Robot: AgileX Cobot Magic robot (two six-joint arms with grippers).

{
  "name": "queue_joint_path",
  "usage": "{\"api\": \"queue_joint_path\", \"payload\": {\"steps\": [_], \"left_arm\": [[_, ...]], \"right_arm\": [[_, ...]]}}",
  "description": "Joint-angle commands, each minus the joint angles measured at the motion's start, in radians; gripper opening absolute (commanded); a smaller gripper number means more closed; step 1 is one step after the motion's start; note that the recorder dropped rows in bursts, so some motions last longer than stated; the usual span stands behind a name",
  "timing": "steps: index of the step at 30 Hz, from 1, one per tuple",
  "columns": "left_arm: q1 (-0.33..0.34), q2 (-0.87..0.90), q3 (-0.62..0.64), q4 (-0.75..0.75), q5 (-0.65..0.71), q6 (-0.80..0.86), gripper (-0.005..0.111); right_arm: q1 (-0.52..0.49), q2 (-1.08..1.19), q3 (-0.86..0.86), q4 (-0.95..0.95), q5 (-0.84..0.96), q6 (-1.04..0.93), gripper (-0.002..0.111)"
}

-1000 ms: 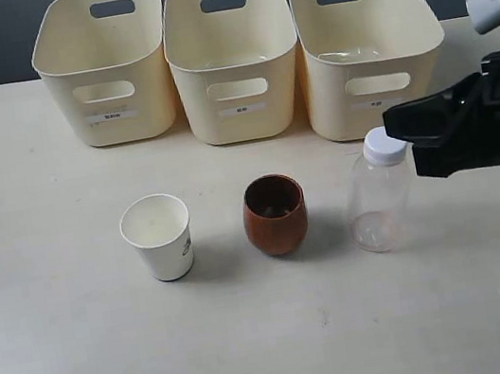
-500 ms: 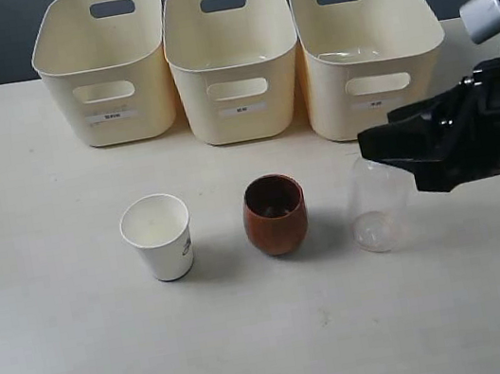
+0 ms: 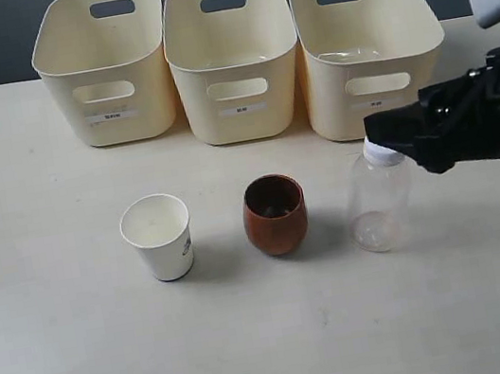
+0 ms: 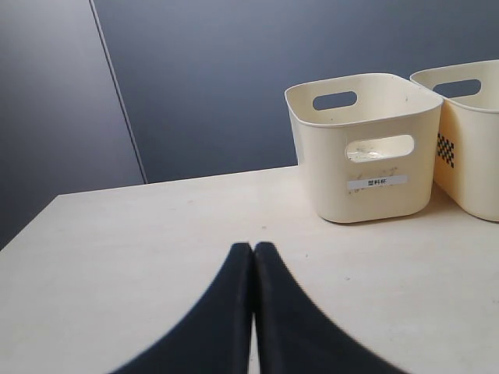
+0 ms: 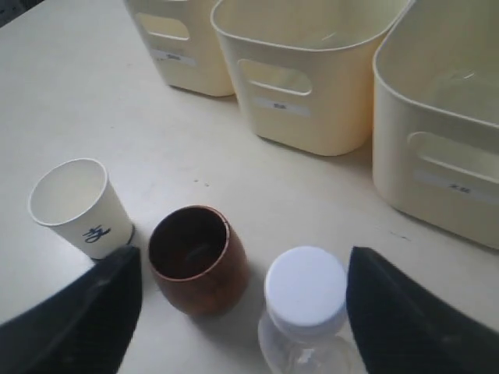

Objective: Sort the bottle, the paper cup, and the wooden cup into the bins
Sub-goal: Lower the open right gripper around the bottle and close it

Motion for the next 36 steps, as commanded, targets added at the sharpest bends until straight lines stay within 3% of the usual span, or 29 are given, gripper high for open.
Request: {"api": "queue_joint_path", "payload": {"steps": [1, 6, 11, 36], "left_arm": [[0.0, -0.005, 0.002, 0.0, -0.007, -0.001, 0.0], [0.0, -0.005, 0.002, 0.0, -0.007, -0.001, 0.0], [0.0, -0.005, 0.002, 0.0, -0.007, -0.001, 0.0], [0.0, -0.005, 0.002, 0.0, -0.007, -0.001, 0.0]], "right_arm": [[-0.002, -0.005, 0.005, 0.009, 0.02, -0.002, 0.07], [-0.002, -0.005, -0.028, -0.006, 0.002, 0.002, 0.07], [-0.002, -0.005, -0.082, -0.006, -0.081, 0.002, 0.08], [-0.002, 0.114, -0.078, -0.006, 0.011, -0.017, 0.08]]}}
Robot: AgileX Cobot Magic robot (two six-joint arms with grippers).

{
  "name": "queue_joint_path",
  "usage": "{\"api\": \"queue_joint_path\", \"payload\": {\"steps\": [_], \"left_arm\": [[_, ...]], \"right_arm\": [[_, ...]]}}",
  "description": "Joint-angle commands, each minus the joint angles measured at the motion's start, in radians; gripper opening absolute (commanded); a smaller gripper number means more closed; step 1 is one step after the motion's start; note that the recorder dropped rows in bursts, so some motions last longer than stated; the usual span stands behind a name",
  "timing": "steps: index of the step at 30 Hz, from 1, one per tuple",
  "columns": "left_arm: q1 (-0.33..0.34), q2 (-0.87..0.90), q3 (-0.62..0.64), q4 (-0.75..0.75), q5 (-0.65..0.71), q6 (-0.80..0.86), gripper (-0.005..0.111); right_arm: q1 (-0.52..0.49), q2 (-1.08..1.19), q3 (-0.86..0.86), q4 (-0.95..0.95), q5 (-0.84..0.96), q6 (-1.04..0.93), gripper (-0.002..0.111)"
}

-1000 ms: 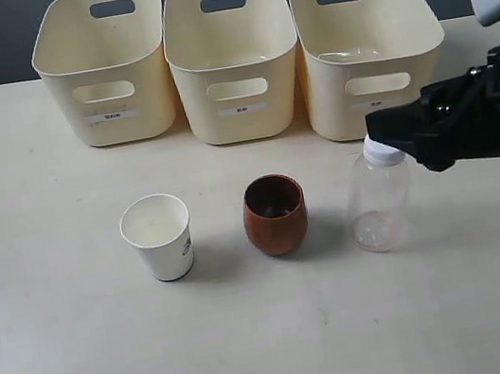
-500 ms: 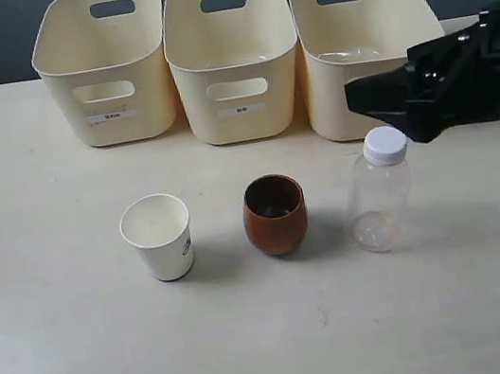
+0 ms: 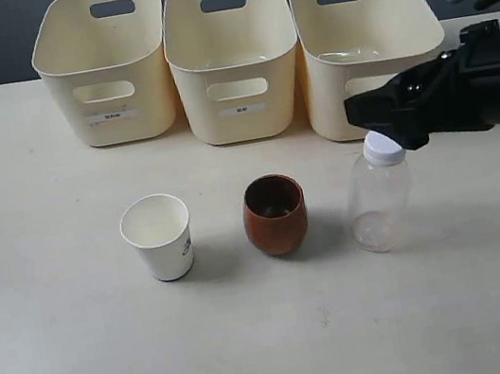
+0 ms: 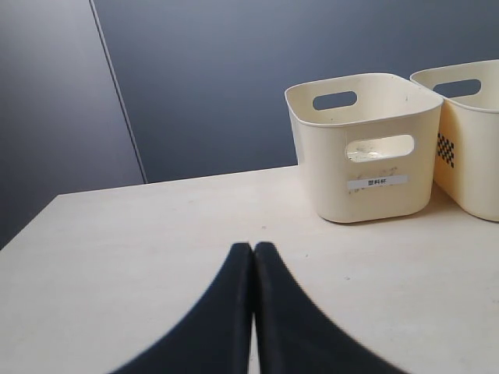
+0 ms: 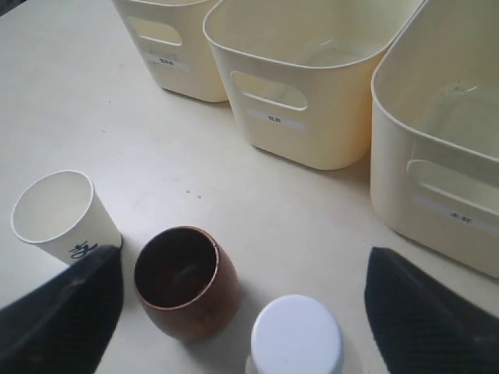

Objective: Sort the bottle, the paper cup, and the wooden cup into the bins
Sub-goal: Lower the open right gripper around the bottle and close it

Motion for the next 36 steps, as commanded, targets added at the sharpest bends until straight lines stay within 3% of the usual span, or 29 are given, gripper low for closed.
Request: {"api": "queue_joint_path", "payload": {"steps": [1, 26, 36], "left_arm": [[0.0, -0.005, 0.002, 0.0, -0.007, -0.001, 0.0], [0.0, -0.005, 0.002, 0.0, -0.007, -0.001, 0.0], [0.0, -0.005, 0.002, 0.0, -0.007, -0.001, 0.0]], "right_arm": [[-0.002, 0.003, 0.021, 0.0, 0.019, 0.003, 0.08], [-0.002, 0.022, 0.07, 0.0, 0.021, 0.003, 0.08], [0.115, 0.056, 0.068, 0.0, 0.17, -0.019, 0.08]]}}
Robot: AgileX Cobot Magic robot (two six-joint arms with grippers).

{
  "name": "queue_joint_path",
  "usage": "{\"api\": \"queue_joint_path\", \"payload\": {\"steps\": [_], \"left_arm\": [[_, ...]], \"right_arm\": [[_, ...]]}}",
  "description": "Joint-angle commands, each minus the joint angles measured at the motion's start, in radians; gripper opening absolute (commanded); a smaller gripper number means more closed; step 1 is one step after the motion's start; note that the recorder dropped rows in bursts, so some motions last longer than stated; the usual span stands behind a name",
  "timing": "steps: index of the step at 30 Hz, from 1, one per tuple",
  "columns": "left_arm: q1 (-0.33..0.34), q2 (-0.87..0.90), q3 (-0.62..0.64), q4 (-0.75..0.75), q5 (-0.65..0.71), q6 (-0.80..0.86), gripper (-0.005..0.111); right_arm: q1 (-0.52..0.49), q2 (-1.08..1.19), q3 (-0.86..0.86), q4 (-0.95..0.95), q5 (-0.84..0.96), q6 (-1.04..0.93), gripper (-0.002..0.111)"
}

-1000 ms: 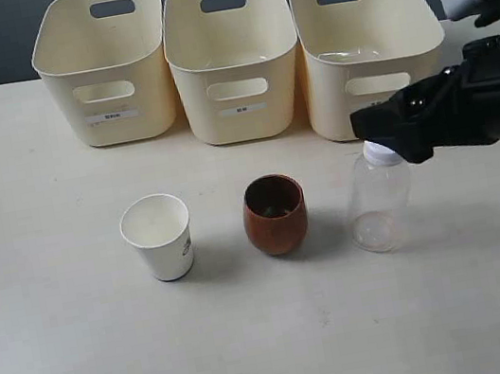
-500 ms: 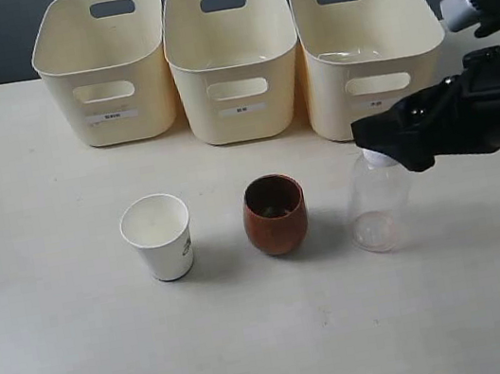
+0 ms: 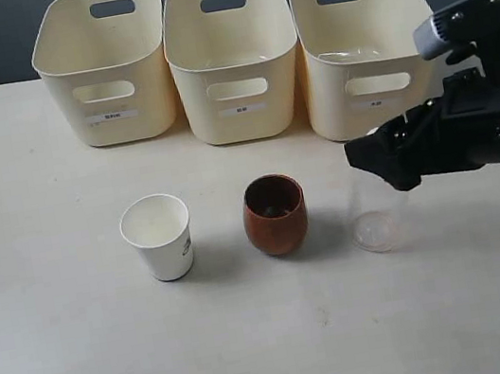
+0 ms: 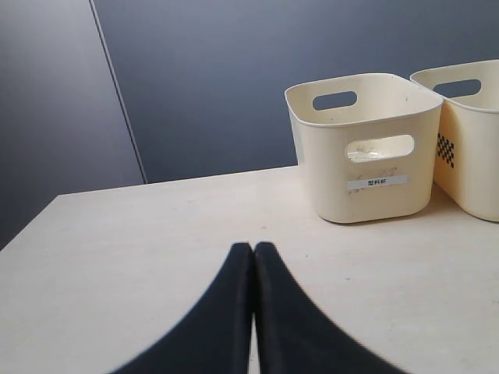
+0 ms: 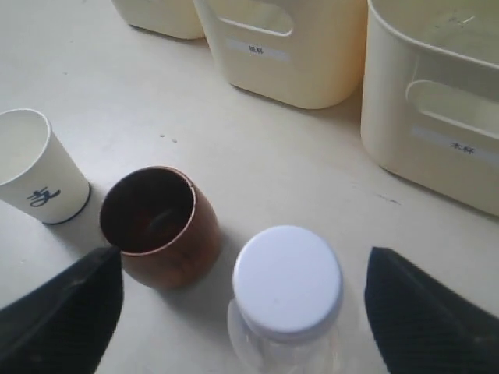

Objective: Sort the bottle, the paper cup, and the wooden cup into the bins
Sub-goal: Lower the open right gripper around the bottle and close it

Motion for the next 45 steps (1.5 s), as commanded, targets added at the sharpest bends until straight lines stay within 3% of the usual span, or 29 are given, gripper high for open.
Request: {"api": "queue_joint_path", "payload": {"steps": [1, 45], "left_arm": [[0.0, -0.005, 0.002, 0.0, -0.007, -0.001, 0.0], [0.0, -0.005, 0.002, 0.0, -0.007, -0.001, 0.0]], "right_arm": [[0.033, 0.002, 0.003, 0.0, 0.054, -0.012, 0.08], [0.033, 0.099, -0.027, 0.0, 0.118, -0.022, 0.08]]}}
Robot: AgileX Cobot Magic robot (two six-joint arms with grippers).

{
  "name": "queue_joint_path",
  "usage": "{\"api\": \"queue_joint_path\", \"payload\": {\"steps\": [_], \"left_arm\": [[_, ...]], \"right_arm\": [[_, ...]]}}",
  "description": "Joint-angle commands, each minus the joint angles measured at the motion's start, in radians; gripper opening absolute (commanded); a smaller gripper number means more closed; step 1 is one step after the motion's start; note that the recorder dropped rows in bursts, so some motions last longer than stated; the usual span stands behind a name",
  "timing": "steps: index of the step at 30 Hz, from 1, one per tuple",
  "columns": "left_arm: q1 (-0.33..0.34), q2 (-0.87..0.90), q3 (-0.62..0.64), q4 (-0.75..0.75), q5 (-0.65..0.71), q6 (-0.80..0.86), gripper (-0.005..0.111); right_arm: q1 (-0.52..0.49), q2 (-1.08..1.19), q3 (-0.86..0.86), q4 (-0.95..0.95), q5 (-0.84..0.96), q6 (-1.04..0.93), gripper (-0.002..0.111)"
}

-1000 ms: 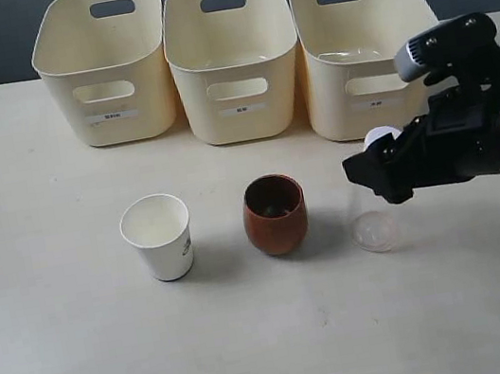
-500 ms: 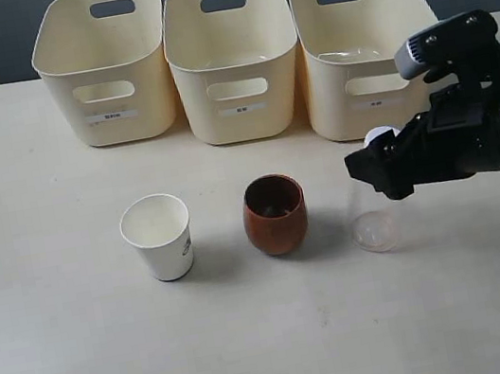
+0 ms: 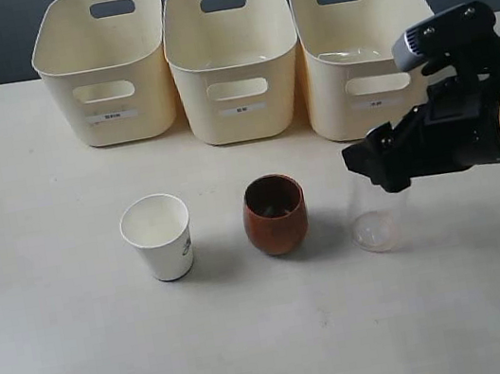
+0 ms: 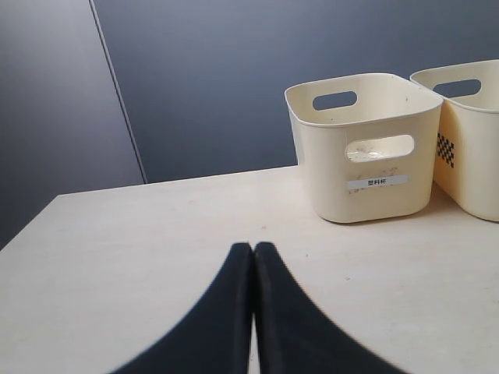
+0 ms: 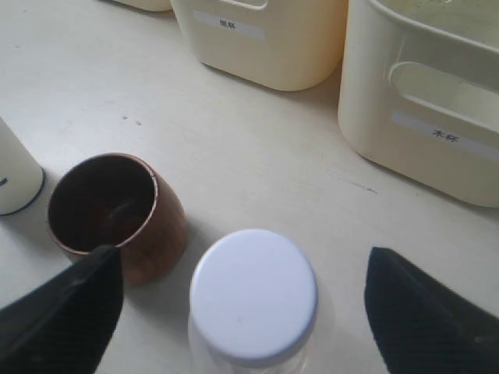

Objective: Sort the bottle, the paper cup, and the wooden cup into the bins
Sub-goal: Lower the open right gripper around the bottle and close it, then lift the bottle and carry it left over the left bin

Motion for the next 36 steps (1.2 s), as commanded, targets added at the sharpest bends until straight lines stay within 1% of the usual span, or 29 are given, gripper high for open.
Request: {"api": "queue_joint_path", "payload": {"steps": [1, 28, 30, 33, 34, 36], "left_arm": [[0.0, -0.005, 0.002, 0.0, -0.007, -0.001, 0.0], [0.0, -0.005, 0.002, 0.0, -0.007, -0.001, 0.0], [0.0, -0.005, 0.002, 0.0, -0.007, -0.001, 0.0], [0.0, -0.005, 0.002, 0.0, -0.007, -0.001, 0.0], [0.0, -0.005, 0.002, 0.0, -0.007, -0.001, 0.0], [0.0, -0.005, 0.002, 0.0, -0.007, -0.001, 0.0]], "right_arm": [[0.002, 0.013, -0.007, 0.0, 0.019, -0.007, 0.08], [0.002, 0.017, -0.009, 0.0, 0.022, -0.014, 0.079], [0.002, 0.017, -0.009, 0.0, 0.022, -0.014, 0.074], [0.002, 0.017, -0.009, 0.0, 0.008, -0.034, 0.062], [0.002, 0.017, -0.009, 0.0, -0.003, -0.048, 0.059], [0.002, 0.017, -0.009, 0.0, -0.024, -0.064, 0.058]]}}
